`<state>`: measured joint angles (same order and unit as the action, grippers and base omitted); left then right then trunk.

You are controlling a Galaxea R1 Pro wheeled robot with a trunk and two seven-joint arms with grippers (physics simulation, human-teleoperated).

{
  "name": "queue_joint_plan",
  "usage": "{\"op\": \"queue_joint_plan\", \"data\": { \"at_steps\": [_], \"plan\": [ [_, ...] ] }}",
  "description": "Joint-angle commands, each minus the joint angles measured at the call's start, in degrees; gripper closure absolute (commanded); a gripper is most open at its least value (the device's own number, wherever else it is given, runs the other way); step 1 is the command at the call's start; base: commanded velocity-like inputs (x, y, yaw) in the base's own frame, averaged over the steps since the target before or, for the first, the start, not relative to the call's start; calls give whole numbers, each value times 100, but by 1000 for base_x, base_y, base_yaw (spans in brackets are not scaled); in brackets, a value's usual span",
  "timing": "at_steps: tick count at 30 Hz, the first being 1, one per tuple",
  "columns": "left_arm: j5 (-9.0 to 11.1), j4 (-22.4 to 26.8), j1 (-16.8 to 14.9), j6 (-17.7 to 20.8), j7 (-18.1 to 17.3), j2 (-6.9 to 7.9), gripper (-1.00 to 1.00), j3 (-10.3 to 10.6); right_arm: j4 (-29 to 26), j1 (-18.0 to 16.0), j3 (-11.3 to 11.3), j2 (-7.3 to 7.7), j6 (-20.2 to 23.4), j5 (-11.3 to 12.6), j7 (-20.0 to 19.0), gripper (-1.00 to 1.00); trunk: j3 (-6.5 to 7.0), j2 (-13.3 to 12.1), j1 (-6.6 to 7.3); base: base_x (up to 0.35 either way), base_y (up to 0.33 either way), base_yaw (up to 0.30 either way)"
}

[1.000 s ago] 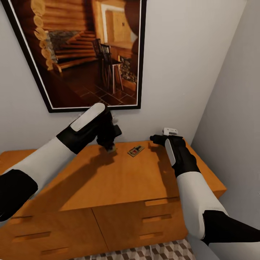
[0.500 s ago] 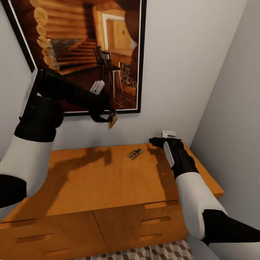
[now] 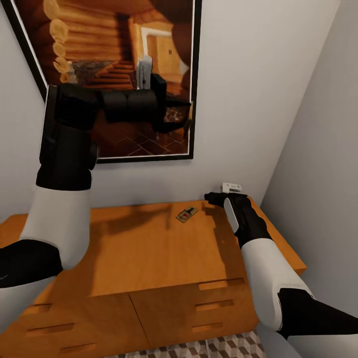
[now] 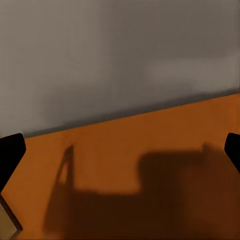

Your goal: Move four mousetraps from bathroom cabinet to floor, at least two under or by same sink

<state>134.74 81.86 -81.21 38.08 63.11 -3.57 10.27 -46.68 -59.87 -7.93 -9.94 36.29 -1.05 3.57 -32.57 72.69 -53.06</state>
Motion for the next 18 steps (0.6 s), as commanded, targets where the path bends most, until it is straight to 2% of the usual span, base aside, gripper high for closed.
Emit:
{"op": "queue_joint_plan", "data": {
  "at_steps": [1, 4, 8, 11, 12, 13, 18],
  "plan": [
    [26, 5, -6, 63, -74, 50, 100, 0, -8, -4, -16, -6, 28, -9, 5, -100, -6, 4, 0, 0, 0, 0],
    [26, 12, -1, 78, -233, 121, 100, 14, -4, 0, -16, -6, 28, -9, 5, -100, -6, 4, 0, 0, 0, 0],
    [26, 14, 0, 99, -287, 138, 100, 17, 57, 1, -16, -6, 27, -9, 4, -100, -6, 4, 0, 0, 0, 0],
    [26, 14, 0, 279, -313, 117, 100, 17, 101, 2, -16, -6, 27, -9, -16, -100, -6, 4, 0, 0, 0, 0],
    [26, 9, 0, 561, -413, 97, 100, 12, 116, 2, -16, -6, 39, -9, -112, -100, -6, 4, 0, 0, 0, 0],
    [26, 6, 0, 624, -484, 93, 100, 11, 117, 2, -14, -6, 61, -9, -188, -100, -6, 4, 0, 0, 0, 0],
    [26, -10, 22, 710, -772, 98, 100, 24, 92, 2, 23, -6, 188, -10, -414, -100, -6, 4, 0, 0, 0, 0]
  ]
}}
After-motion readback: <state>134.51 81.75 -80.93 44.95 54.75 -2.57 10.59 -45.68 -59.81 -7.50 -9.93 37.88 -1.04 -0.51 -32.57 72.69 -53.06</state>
